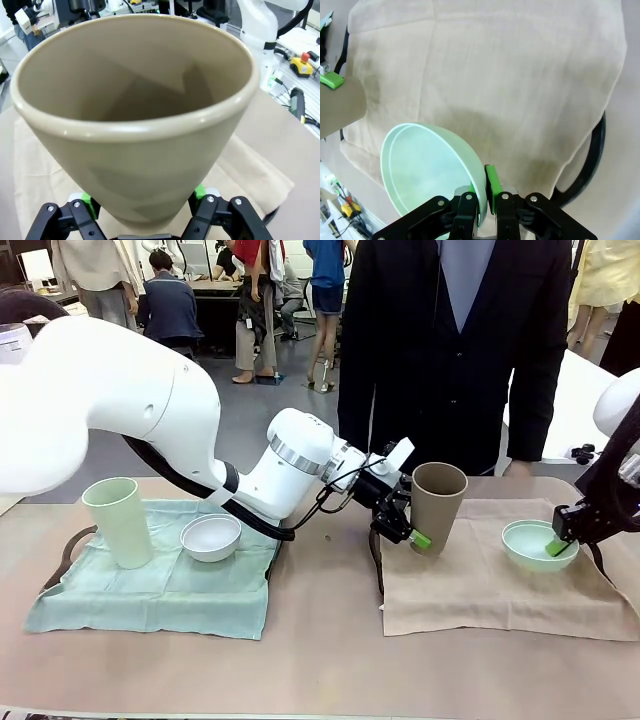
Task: Set up a tray with a mat and arrange the tableware.
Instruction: Place the Picnic Bowl and Reusable plastic cup back onto the Handle tray in front of the human's position.
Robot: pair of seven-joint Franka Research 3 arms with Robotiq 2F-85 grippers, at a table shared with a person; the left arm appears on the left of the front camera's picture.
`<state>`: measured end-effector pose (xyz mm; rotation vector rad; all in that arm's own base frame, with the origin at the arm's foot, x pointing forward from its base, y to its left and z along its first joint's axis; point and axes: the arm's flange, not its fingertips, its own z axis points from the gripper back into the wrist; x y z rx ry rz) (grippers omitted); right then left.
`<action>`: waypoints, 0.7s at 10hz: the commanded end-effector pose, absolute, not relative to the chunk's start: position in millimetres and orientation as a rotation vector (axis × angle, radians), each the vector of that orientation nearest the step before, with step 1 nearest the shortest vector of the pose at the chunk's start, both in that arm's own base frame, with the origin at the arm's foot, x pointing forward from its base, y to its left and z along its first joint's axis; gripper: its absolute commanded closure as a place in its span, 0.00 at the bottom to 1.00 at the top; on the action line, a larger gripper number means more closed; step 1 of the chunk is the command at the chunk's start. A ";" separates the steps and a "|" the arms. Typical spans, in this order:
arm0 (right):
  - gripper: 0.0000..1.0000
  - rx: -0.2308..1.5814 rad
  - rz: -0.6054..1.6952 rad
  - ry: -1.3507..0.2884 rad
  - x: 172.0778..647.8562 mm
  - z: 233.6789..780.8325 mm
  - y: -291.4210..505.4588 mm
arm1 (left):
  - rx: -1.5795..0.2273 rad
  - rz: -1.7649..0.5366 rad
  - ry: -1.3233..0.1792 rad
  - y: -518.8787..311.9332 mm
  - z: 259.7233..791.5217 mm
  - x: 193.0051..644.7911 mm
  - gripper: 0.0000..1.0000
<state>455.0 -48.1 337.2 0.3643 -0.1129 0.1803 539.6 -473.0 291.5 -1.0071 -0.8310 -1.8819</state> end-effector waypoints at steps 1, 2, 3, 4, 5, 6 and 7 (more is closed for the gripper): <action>0.93 0.397 0.214 -0.140 470.2 323.6 -54.2 | -0.998 -1.928 -0.865 -480.8 287.5 549.6 0.19; 0.93 0.400 0.220 -0.135 472.6 317.9 -53.8 | -0.991 -1.927 -0.887 -481.0 283.2 553.4 0.19; 0.93 0.398 0.224 -0.132 474.9 312.9 -53.8 | -0.984 -1.921 -0.884 -480.2 277.7 556.2 0.19; 0.68 0.398 0.223 -0.128 477.9 311.0 -55.6 | -0.979 -1.920 -0.880 -479.8 275.3 559.5 0.01; 0.33 0.393 0.227 -0.123 476.0 309.9 -54.6 | -0.976 -1.919 -0.876 -479.5 275.8 556.6 0.00; 0.08 0.387 0.229 -0.125 475.4 311.7 -54.3 | -0.977 -1.914 -0.874 -478.6 277.4 556.5 0.00; 0.00 0.377 0.228 -0.129 474.0 313.9 -54.5 | -0.983 -1.897 -0.870 -478.9 276.9 556.2 0.00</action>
